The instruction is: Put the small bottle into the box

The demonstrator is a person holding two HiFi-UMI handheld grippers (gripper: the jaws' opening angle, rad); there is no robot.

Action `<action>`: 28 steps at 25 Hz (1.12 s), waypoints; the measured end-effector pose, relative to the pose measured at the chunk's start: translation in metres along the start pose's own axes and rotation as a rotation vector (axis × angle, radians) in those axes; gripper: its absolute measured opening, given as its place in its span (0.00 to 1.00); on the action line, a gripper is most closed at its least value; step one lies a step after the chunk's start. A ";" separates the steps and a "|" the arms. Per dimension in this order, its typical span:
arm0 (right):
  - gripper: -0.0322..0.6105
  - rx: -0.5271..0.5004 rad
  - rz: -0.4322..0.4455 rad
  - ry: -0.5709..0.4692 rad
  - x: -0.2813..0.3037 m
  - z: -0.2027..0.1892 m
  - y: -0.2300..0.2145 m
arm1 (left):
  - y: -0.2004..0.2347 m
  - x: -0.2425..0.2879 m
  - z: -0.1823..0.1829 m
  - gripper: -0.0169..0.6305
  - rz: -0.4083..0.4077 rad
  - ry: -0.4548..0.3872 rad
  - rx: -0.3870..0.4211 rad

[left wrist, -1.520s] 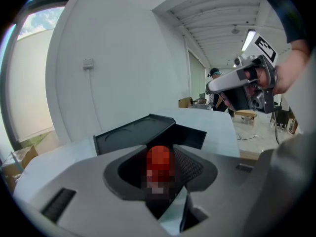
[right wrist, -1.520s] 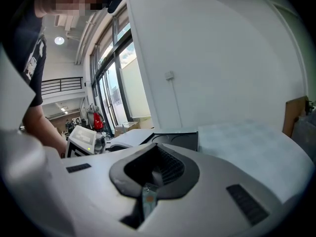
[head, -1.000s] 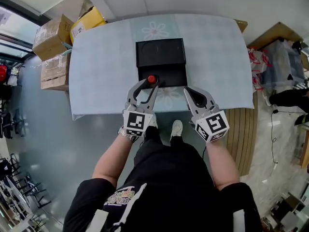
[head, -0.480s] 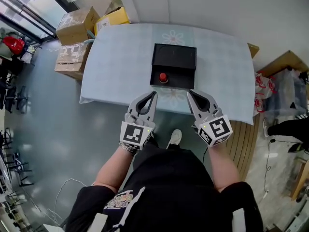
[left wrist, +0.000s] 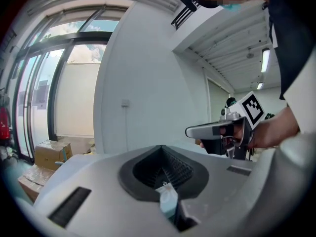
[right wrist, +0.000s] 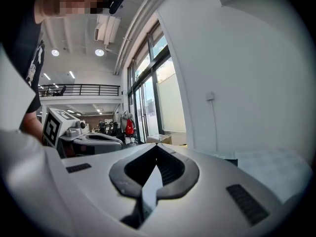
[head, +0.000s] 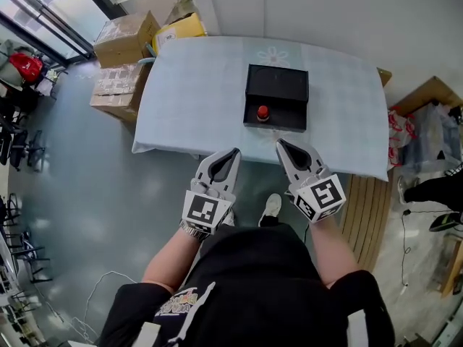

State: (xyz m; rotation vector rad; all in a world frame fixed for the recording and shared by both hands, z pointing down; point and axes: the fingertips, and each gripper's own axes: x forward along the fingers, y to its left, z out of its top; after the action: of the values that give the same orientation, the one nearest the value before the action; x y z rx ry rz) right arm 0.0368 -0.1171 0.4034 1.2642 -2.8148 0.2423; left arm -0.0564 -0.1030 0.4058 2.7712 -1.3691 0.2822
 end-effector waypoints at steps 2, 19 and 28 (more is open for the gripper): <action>0.06 0.013 -0.028 0.002 0.001 -0.003 0.015 | 0.000 -0.012 -0.005 0.04 -0.051 -0.004 -0.013; 0.06 0.043 -0.277 0.011 -0.013 -0.021 0.090 | 0.016 -0.059 -0.029 0.04 -0.318 -0.010 -0.049; 0.06 0.047 -0.311 0.012 -0.018 -0.030 0.098 | 0.013 -0.063 -0.035 0.04 -0.360 -0.015 -0.036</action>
State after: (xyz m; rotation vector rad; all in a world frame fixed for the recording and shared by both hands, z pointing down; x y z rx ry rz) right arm -0.0253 -0.0345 0.4193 1.6765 -2.5662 0.2993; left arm -0.1092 -0.0574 0.4285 2.9202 -0.8410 0.2182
